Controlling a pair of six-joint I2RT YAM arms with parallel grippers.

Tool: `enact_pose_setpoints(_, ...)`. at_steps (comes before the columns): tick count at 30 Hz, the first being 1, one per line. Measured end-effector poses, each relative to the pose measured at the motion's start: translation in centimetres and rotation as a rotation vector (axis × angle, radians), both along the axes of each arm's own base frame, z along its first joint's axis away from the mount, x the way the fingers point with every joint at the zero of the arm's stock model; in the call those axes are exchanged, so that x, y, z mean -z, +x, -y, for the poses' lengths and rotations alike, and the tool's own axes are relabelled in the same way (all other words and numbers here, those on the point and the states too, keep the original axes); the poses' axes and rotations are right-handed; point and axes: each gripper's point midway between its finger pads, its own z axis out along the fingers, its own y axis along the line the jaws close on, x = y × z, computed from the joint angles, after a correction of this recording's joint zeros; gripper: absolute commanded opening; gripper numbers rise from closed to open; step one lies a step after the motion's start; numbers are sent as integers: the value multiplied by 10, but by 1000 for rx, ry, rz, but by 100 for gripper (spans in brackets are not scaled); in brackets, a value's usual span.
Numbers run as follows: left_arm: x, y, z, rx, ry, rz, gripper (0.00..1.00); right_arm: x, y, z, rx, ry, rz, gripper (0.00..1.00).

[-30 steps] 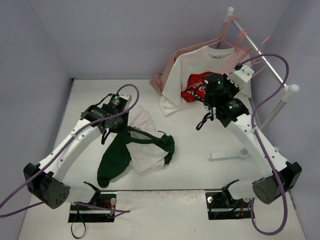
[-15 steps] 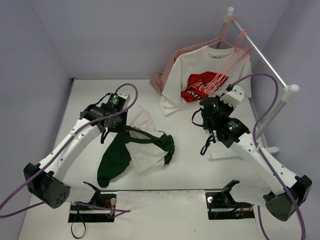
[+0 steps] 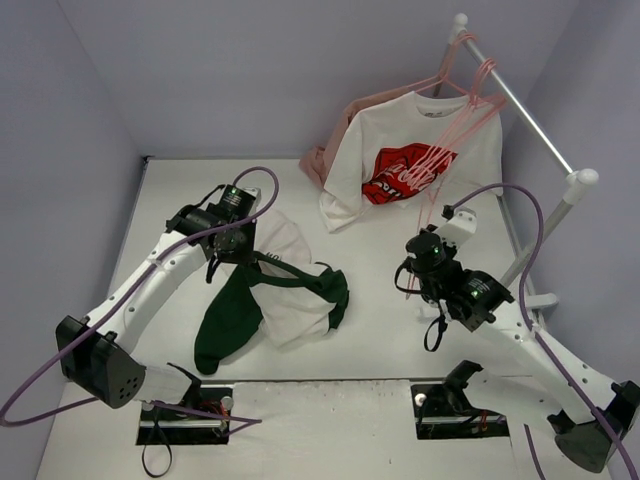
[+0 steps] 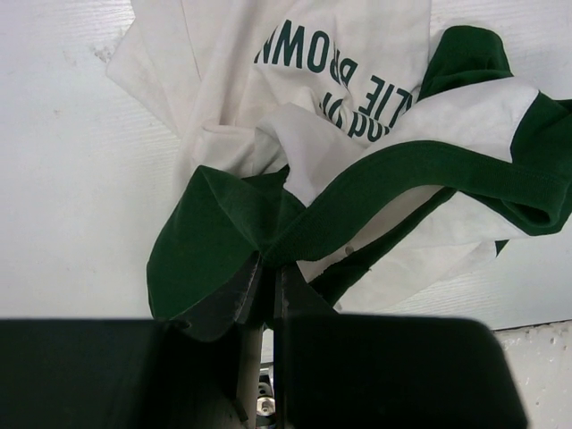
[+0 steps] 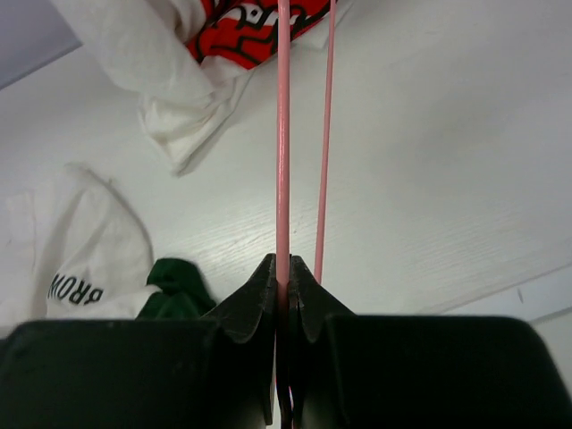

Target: Place the t-shirt on the hanger

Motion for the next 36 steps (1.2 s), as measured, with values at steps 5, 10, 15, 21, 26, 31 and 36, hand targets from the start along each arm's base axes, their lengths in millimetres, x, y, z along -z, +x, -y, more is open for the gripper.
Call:
enact_pose_setpoints(5, -1, 6, -3, -15, 6, 3, 0, -3, -16, -17, -141, 39, -12, 0)
enact_pose_setpoints(10, -4, 15, -9, -32, 23, 13, 0, -9, -32, -35, -316, 48, -21, 0)
enact_pose_setpoints(15, -6, 27, -11, -14, 54, 26, 0, -15, -53, -56, -529, 59, -21, 0)
enact_pose_setpoints(21, -12, 38, -11, 42, 92, 49, 0, -20, -81, -82, -803, 49, -28, 0)
enact_pose_setpoints(26, -24, 45, -11, 87, 107, 84, 0, -36, -99, -102, -1016, 37, 2, 0)
enact_pose_setpoints(31, -38, 52, -9, 111, 109, 120, 0, -61, -111, -114, -1150, 39, 68, 0)
enact_pose_setpoints(36, -33, 54, -6, 116, 112, 92, 0, -78, -120, -120, -1236, 35, 127, 0)
